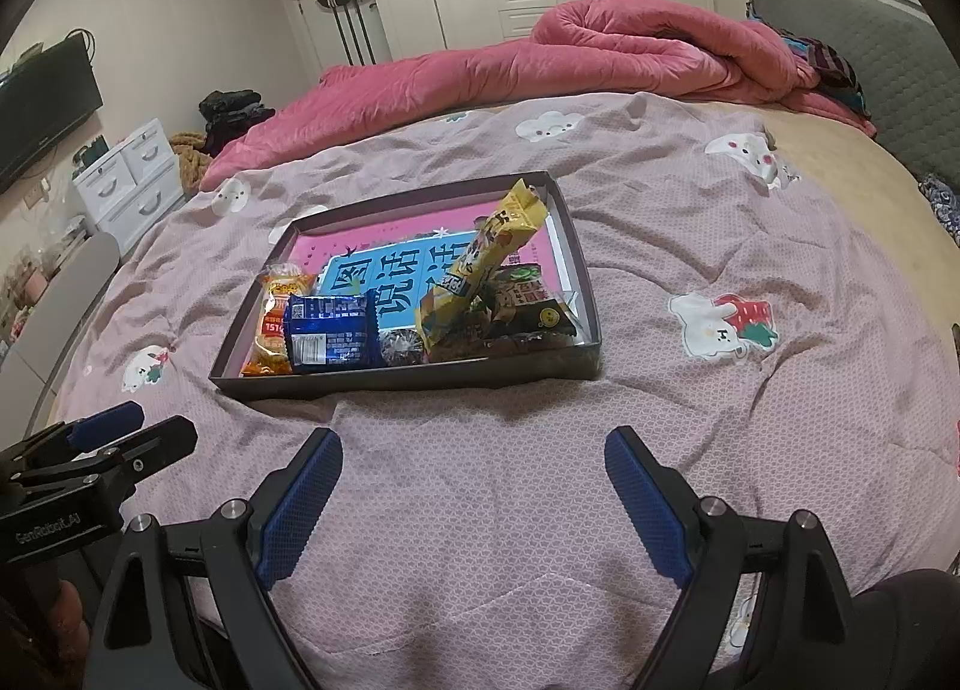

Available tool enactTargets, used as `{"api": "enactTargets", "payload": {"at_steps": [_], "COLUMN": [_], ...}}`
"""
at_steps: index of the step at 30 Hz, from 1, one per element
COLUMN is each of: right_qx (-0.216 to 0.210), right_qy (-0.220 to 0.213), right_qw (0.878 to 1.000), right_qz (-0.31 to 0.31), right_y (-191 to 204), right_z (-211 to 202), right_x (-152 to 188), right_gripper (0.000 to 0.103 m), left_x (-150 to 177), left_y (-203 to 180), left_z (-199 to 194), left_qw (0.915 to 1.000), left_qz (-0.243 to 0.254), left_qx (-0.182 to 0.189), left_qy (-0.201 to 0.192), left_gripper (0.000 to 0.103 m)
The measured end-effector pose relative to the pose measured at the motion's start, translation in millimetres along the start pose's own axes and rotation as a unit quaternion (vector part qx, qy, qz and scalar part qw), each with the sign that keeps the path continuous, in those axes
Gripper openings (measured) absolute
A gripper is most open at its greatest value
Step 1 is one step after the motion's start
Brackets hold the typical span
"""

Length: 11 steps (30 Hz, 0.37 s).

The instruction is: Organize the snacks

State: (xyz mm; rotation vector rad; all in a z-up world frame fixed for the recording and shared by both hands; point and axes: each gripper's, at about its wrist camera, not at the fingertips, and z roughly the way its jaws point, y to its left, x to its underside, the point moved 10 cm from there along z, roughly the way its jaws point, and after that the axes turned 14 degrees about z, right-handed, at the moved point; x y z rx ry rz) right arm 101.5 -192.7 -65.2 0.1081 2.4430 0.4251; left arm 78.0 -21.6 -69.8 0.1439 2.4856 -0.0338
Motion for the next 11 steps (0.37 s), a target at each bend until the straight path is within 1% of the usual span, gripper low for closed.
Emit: {"api": "enactTargets", "payload": {"at_steps": [5,9,11], "right_qx": [0.005,0.017,0.023], "right_qy": [0.002,0.005,-0.007], "right_qw": [1.0,0.999,0.999], "right_qz": [0.013,0.031,0.046], "right_y": [-8,-23,-36], "right_z": [4,13,15], "right_x": [-2,-10,-24], "right_gripper": [0.094,0.095,0.096], "left_x": [-3,-8,-11], "left_y": [12,44,65], "left_z": [2,9,12], "left_qw": [0.9999,0.9991,0.998], "left_qz": [-0.011,-0.04,-0.057], "left_qx": [-0.001,-0.015,-0.025], "left_qy": [-0.003,-0.006,-0.011], "left_gripper": [0.08,0.08,0.08]}}
